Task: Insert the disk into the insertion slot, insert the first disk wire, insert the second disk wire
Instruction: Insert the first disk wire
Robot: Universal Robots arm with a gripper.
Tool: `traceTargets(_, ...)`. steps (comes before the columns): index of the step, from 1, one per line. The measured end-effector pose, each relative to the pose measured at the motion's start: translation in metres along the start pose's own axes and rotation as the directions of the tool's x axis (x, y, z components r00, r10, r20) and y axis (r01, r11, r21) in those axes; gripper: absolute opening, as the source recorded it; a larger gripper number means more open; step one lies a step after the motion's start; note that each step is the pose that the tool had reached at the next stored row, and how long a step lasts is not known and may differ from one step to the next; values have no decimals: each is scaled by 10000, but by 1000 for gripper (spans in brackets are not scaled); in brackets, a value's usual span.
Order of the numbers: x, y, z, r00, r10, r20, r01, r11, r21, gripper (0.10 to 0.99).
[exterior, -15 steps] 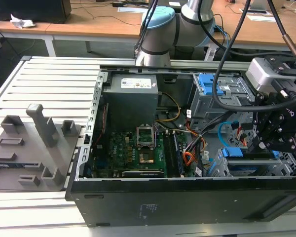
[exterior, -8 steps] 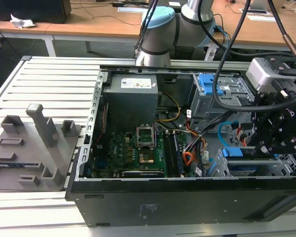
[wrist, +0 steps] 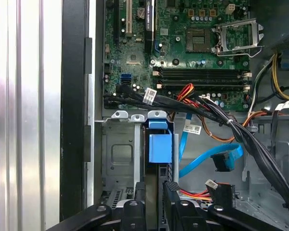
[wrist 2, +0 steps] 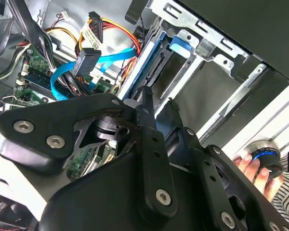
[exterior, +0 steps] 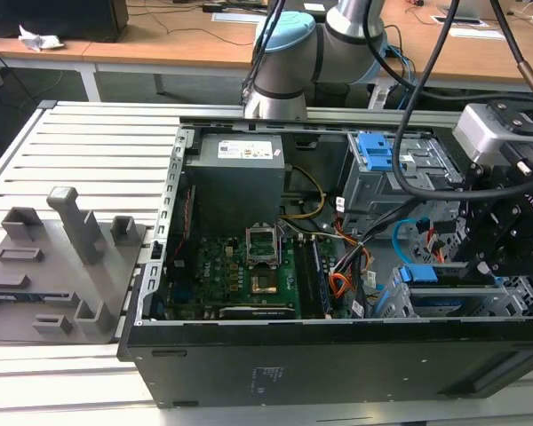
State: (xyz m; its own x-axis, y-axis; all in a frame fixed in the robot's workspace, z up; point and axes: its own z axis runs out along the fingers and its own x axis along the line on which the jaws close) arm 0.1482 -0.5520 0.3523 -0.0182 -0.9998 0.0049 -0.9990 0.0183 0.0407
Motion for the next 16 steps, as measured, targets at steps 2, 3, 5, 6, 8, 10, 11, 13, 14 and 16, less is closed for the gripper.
traceTargets(2, 0, 1, -33, 10000, -1, -4, 1, 10000, 0, 302)
traceTargets(3, -1, 3, -89, 10000, 0, -3, 0, 10000, 0, 302)
traceTargets(5, -1, 6, -159, 10000, 0, -3, 0, 10000, 0, 302)
traceTargets(6, -1, 7, -188, 10000, 0, -3, 0, 10000, 0, 302)
traceTargets(8, -1, 7, -190, 10000, 0, -3, 0, 10000, 0, 302)
traceTargets(10, -1, 7, -191, 10000, 0, -3, 0, 10000, 0, 302)
traceTargets(11, -2, 8, -192, 10000, 0, -3, 0, 10000, 0, 302)
traceTargets(13, -68, 9, -193, 10000, 0, -4, 0, 10000, 0, 302)
traceTargets(14, -158, 10, -193, 10000, -1, -8, 1, 10000, 0, 302)
traceTargets(16, -246, 12, -193, 10000, 0, -11, 0, 10000, 0, 302)
